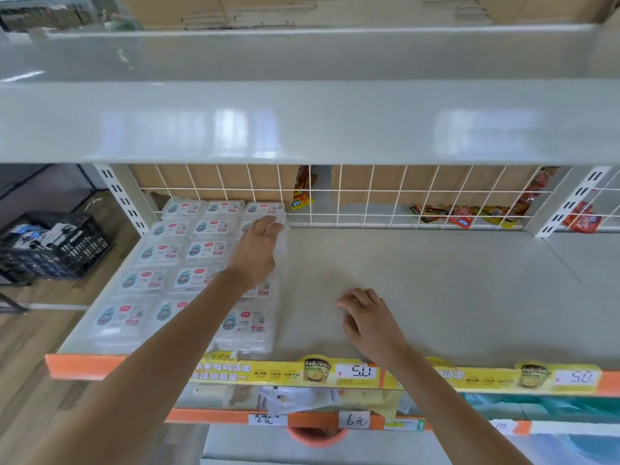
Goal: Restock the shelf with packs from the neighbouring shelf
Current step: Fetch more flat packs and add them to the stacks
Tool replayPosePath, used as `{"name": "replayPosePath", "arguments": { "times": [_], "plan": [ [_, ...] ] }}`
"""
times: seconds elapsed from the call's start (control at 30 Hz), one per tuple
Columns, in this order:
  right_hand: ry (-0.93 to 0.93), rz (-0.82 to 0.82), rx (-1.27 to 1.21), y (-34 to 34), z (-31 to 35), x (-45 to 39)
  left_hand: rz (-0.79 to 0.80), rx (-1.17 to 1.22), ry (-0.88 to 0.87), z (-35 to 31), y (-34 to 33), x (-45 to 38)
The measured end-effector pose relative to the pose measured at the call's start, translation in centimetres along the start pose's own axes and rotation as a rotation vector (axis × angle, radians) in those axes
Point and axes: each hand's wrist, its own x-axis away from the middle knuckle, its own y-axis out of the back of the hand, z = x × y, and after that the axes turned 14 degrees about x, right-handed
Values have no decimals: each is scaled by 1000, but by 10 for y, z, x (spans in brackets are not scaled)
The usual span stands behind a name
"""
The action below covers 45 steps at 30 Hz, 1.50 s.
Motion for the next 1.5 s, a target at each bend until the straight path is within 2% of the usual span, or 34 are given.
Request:
{"name": "replayPosePath", "arguments": {
  "times": [0.07, 0.17, 0.27, 0.43, 0.6, 0.73, 1.03, 1.3, 1.5],
  "plan": [
    [-9, 12, 14, -1, -3, 1, -38, -27, -163, -13, -12, 8],
    [45, 151, 84, 14, -6, 3, -62, -20, -394, -34, -34, 25],
    [23, 234, 214, 30, -18, 20, 53, -40, -482, -57, -57, 46],
    [-26, 57, 210, 57, -54, 77, 171, -52, -585, -107, -92, 65],
    [-109, 42, 342, 96, -109, 152, 198, -15, -700, -199, -124, 69],
    [-251, 27, 383, 126, -162, 230, 244, 26, -783, -287, -168, 81],
    [-519, 43, 404, 174, -253, 372, 364, 88, -923, -451, -252, 110],
    [-659, 11, 321, 177, -327, 411, 428, 171, -980, -528, -306, 79],
    [-686, 25, 314, 197, -432, 413, 340, 279, -902, -601, -356, 11]
  ]
}}
